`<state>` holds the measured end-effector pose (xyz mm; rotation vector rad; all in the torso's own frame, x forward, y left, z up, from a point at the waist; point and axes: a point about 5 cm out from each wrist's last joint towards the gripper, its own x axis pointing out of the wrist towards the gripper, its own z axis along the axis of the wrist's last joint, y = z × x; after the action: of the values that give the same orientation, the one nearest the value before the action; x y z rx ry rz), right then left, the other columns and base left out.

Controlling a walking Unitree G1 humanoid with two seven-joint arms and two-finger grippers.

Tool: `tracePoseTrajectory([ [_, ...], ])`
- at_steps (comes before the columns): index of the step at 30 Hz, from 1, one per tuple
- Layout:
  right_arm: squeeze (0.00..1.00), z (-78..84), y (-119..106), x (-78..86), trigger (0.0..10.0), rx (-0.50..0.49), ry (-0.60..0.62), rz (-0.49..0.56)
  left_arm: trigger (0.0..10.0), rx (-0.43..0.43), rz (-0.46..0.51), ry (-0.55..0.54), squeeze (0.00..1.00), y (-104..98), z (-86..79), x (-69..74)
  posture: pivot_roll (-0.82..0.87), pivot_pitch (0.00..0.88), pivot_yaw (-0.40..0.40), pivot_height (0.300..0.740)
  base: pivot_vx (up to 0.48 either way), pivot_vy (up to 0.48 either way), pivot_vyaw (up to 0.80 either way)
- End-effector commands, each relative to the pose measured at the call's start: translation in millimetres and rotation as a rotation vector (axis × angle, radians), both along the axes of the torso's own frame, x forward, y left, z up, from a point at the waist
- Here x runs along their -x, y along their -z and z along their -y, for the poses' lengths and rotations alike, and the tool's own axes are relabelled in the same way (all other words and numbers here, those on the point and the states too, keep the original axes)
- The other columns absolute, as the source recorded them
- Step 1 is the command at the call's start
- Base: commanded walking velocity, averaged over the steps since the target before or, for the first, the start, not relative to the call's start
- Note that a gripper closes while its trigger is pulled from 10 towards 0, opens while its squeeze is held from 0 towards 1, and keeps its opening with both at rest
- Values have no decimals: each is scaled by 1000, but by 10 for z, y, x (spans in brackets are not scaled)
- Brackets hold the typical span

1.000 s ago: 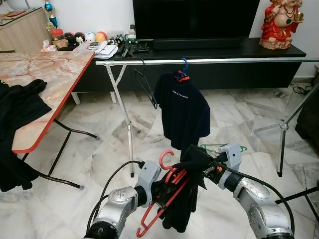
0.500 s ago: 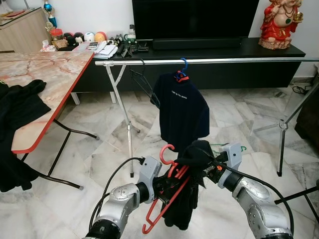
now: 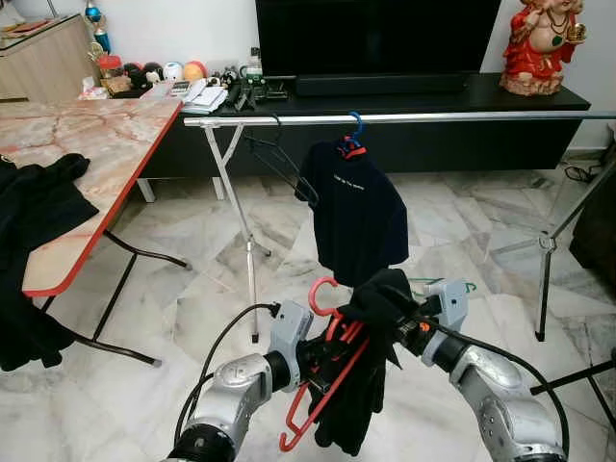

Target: Hang hanger

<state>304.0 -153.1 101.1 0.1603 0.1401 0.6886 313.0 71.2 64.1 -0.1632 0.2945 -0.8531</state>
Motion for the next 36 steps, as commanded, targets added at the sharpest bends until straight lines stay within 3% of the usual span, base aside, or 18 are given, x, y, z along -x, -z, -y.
tracePoseTrajectory([
  [1,1000,-19,-9,39,10000,30,-35,13,10000,13,44,-28,0,-95,-14,-61,-30,67,-3,740,0,0,0],
  [23,1000,23,70,161,10000,64,-54,-5,10000,41,44,-66,0,-119,-18,-92,-37,69,-1,740,0,0,0],
  [27,1000,53,122,160,10000,112,-26,-15,10000,41,44,-68,0,-115,-10,-89,-39,71,-3,740,0,0,0],
  [28,937,58,138,166,10000,120,-25,-19,10000,42,44,-70,0,-115,-8,-88,-37,71,-4,740,0,0,0],
  [29,769,62,150,173,10000,122,-21,-23,10000,43,45,-71,0,-116,-7,-89,-37,71,-4,740,0,0,0],
  [30,110,66,158,181,10000,121,-19,-26,10000,45,46,-73,0,-116,-7,-89,-37,70,-5,740,0,0,0],
  [31,0,69,165,191,10000,122,-17,-29,10000,47,47,-77,0,-118,-8,-91,-38,70,-6,740,0,0,0],
  [34,0,115,255,237,10000,195,-6,-61,10000,48,52,-91,0,-127,-25,-104,-41,71,-5,740,0,0,0],
  [36,0,189,393,269,10000,324,13,-104,10000,46,56,-100,0,-132,-31,-113,-42,72,-5,740,0,0,0],
])
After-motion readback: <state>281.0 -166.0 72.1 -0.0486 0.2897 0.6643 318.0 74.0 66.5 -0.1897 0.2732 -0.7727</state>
